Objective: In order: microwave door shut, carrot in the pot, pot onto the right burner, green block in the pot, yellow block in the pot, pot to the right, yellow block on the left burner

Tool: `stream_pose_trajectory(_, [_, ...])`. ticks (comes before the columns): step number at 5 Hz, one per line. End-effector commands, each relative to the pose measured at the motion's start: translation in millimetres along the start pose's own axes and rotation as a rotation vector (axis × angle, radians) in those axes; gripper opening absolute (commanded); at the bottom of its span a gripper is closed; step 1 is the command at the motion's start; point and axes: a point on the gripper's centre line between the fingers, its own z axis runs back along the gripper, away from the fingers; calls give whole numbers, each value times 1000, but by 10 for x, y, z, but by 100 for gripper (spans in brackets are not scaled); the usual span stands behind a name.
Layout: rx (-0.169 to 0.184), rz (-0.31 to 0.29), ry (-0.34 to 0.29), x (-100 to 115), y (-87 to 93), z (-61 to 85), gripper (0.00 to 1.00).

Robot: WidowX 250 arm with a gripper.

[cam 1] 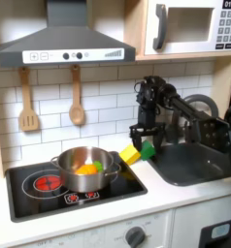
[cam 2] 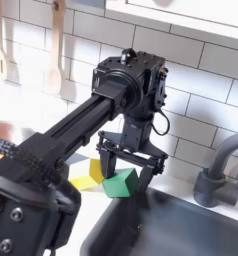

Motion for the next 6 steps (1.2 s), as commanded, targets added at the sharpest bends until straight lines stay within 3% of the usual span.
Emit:
stream_pose_trajectory(1, [38, -20, 15, -31, 28, -39, 100])
stream_pose_trajectory(2, [106, -42, 12, -40, 86, -16, 100])
stream_pose_trajectory(3, [146, -112, 28, -67, 84, -34, 100])
stream_pose_trajectory(4, [152, -132, 28, -78, 64, -51, 100])
stream_pose_trajectory(6, [233, -201, 36, -87, 125, -38, 100])
